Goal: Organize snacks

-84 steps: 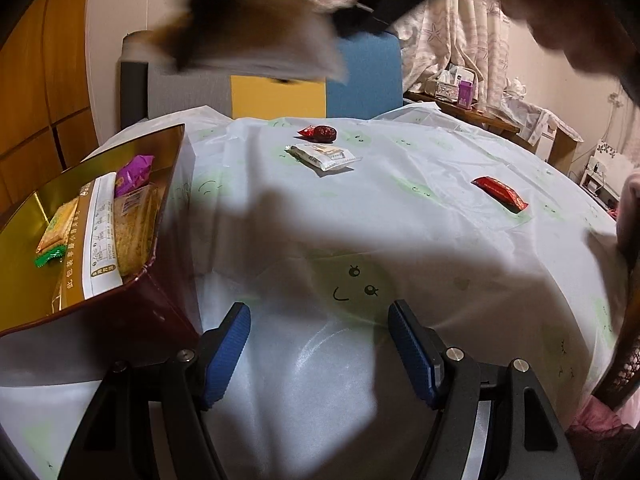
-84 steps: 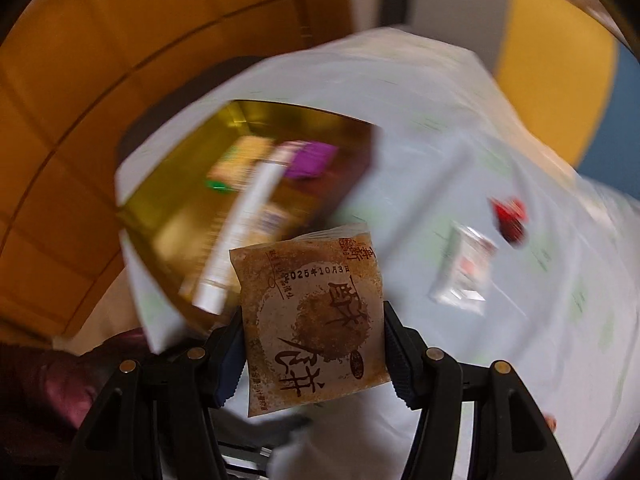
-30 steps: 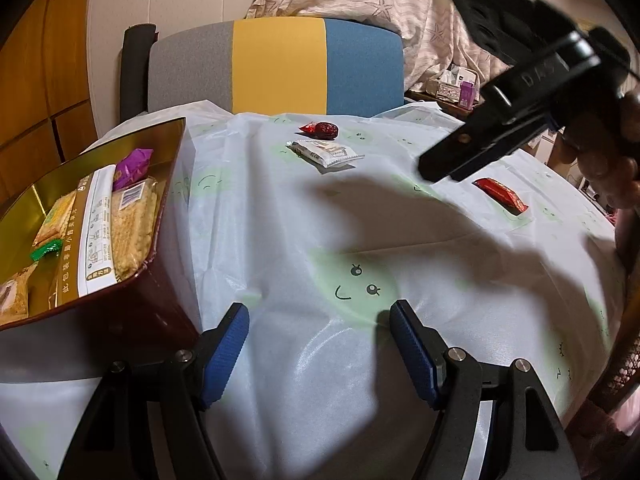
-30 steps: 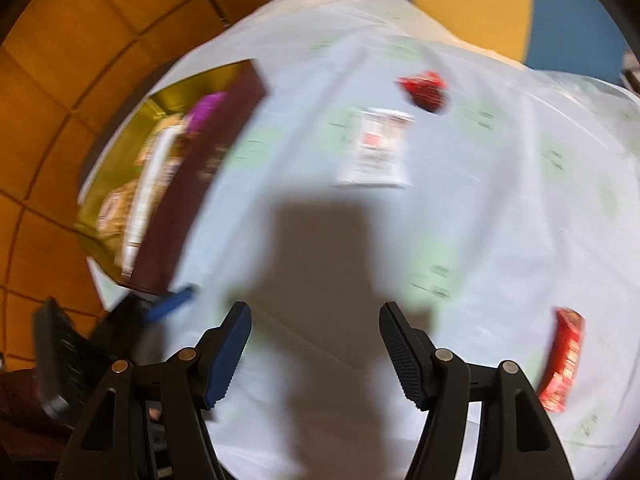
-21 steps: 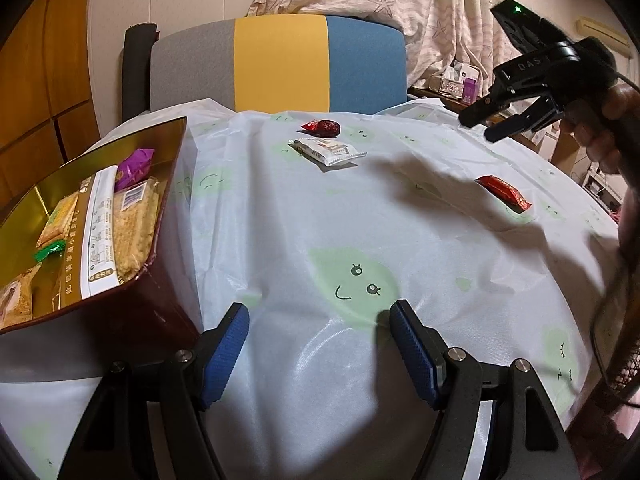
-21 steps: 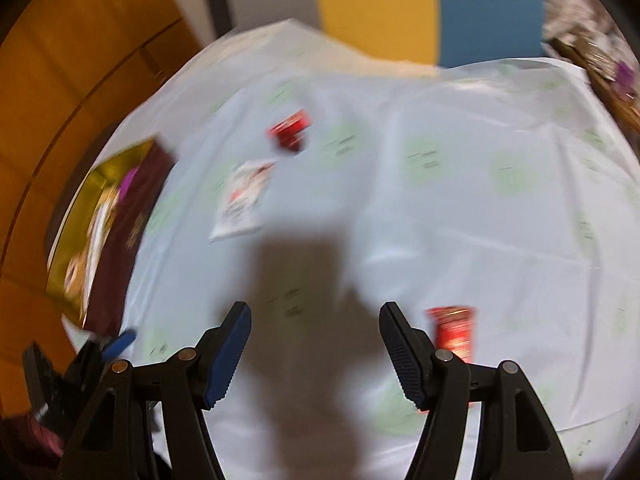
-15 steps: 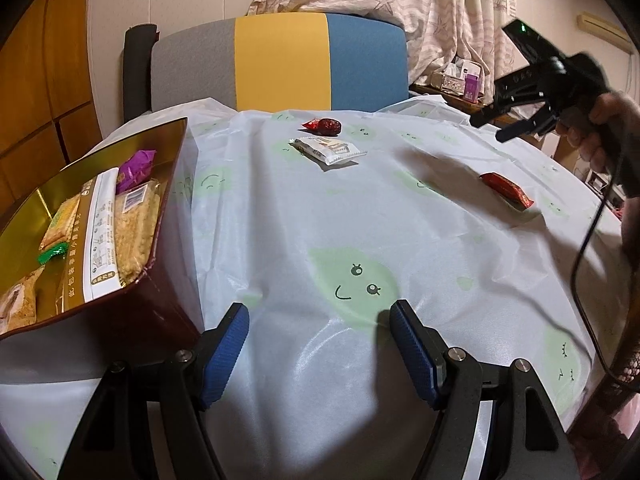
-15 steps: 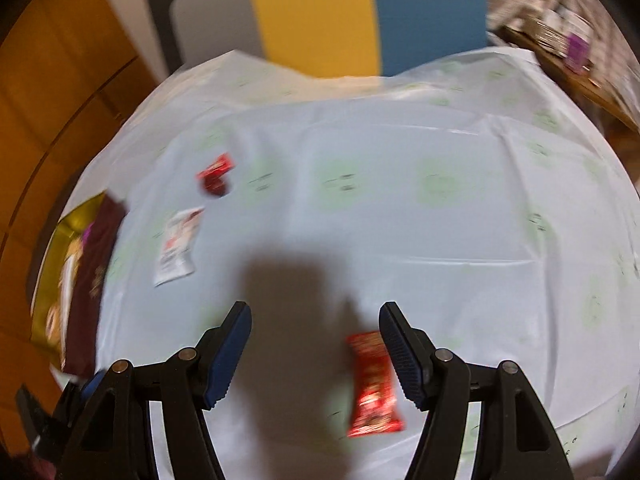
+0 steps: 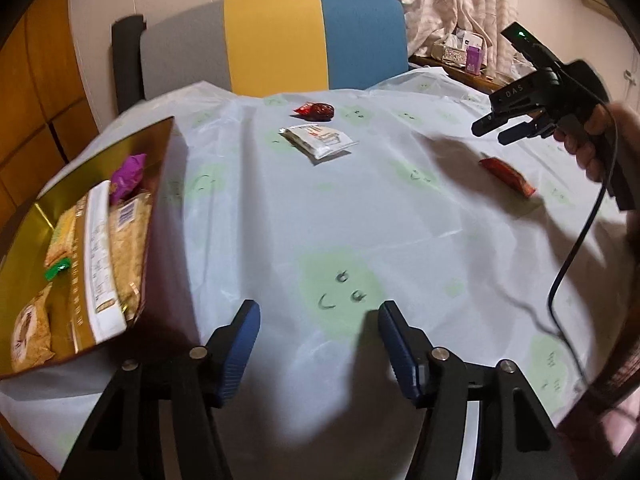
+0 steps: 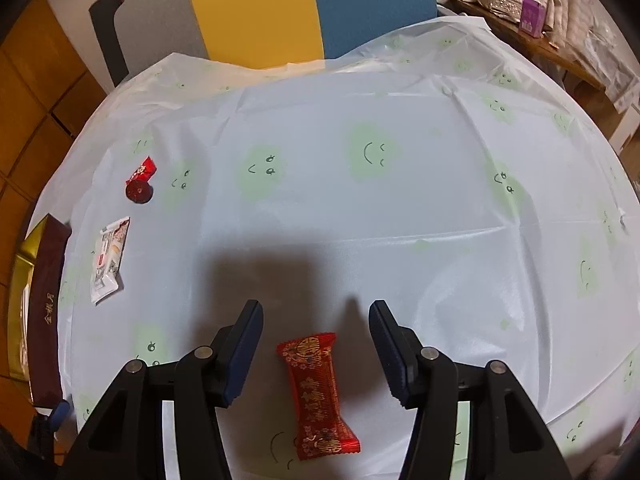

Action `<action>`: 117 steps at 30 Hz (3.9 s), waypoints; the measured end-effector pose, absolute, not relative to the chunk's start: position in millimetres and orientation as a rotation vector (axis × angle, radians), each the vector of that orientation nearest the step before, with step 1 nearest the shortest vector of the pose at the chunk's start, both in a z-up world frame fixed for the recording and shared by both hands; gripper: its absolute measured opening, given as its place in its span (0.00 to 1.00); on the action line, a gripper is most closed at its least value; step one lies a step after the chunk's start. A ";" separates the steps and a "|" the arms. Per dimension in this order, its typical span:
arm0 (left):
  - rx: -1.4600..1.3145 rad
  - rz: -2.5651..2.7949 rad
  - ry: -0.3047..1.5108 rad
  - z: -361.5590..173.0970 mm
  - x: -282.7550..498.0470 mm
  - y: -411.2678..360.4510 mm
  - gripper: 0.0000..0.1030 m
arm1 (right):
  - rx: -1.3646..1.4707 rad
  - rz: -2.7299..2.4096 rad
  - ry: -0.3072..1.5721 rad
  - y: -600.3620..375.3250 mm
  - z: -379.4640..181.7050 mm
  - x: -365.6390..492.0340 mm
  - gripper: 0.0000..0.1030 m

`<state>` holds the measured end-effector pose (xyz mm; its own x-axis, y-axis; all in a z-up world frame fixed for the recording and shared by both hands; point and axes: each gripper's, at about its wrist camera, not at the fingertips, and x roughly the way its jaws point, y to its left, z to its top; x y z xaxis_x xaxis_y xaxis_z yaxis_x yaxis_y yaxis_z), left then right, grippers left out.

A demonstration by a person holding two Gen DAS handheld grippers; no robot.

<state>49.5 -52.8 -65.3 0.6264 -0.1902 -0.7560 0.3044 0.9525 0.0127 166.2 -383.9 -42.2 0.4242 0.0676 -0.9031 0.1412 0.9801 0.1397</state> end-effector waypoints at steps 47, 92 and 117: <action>0.144 -0.261 0.924 -58.5 158.7 -105.0 0.28 | 0.124 -0.003 1.075 -362.2 -23.1 158.7 0.55; -0.032 -0.346 0.742 -76.4 82.3 -66.3 0.29 | -0.337 0.318 1.072 -184.2 -52.2 295.2 0.41; 0.015 -0.330 0.731 -77.7 80.3 -74.7 0.29 | -0.203 0.359 1.237 -271.9 -67.5 152.1 0.24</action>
<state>80.3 -74.7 -77.7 0.6956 -0.2905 -0.6571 0.3007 0.9484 -0.1010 152.1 -271.9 -67.5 0.2812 0.1569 -0.9467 -0.3747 0.9262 0.0422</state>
